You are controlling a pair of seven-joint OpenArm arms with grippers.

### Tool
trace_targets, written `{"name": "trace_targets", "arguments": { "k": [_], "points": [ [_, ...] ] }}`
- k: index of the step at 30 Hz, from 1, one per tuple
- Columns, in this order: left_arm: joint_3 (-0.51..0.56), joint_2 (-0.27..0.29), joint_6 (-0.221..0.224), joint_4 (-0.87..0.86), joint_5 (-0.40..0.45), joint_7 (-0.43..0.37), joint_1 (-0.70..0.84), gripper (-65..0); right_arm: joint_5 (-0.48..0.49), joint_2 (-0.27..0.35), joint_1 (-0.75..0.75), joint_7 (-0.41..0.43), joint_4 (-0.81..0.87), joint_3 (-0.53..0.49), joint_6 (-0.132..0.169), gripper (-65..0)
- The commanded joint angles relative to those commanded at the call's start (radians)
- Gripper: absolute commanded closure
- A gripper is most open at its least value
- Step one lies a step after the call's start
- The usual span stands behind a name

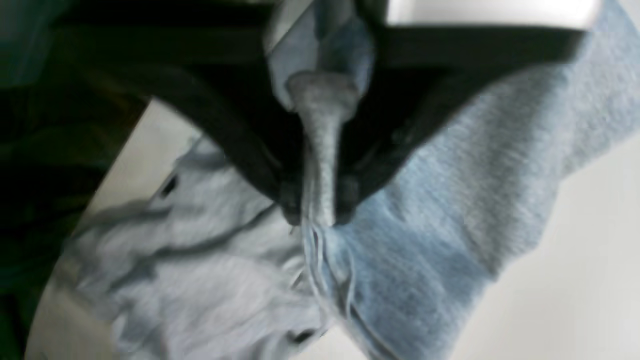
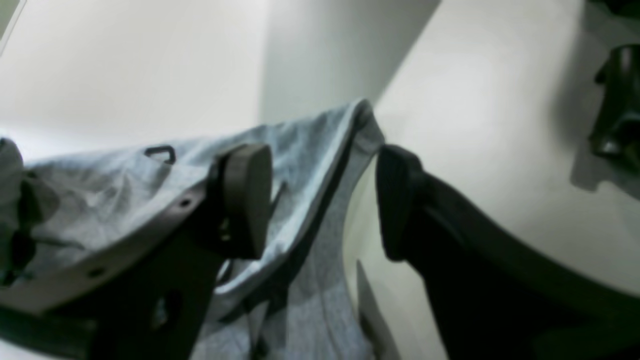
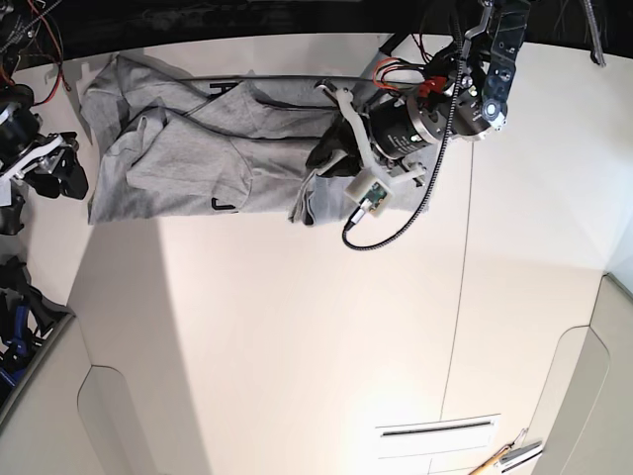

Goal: Fold the T-shirt properly
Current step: 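Grasp the strip end with the left gripper and fold it toward the right gripper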

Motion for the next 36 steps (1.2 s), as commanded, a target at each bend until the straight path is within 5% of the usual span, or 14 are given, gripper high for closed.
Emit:
{"name": "trace_targets", "arguments": {
  "k": [4,11,17,28,30,33,36],
  "points": [
    [0.000,0.059,-0.004,0.000,-0.032,0.000,0.000,-28.2,0.000,0.000,0.000,-0.005,-0.086,-0.059,0.001,-33.5],
    [0.032,0.073,-0.011,0.000,-0.082,0.003,0.000,-28.2,-0.006,0.000,0.001,0.021,-0.238,-0.090,0.012,-33.5],
    [0.024,0.072,-0.011,0.002,0.002,0.004,0.000,-28.1,0.013,-0.003,0.001,0.019,-0.247,-0.096,0.013,-33.4],
    [-0.182,0.070,-0.053,0.004,-0.022,0.046,0.000,-27.9,0.047,-0.003,0.001,-0.001,-0.247,-0.196,0.020,-33.2],
    [-0.219,0.070,-0.052,0.004,-0.021,0.060,0.000,-27.9,0.027,-0.002,0.001,0.006,-0.247,-0.197,0.019,-26.0],
    [-0.291,0.067,-0.053,0.004,-0.021,0.064,0.000,-27.9,-0.018,-0.002,0.002,0.042,-0.247,-0.197,0.019,-2.7],
    [-0.371,0.050,-0.052,0.004,-0.021,0.084,0.006,-27.9,-0.030,0.001,0.004,0.063,-0.243,-0.193,0.019,0.0]
  ]
}}
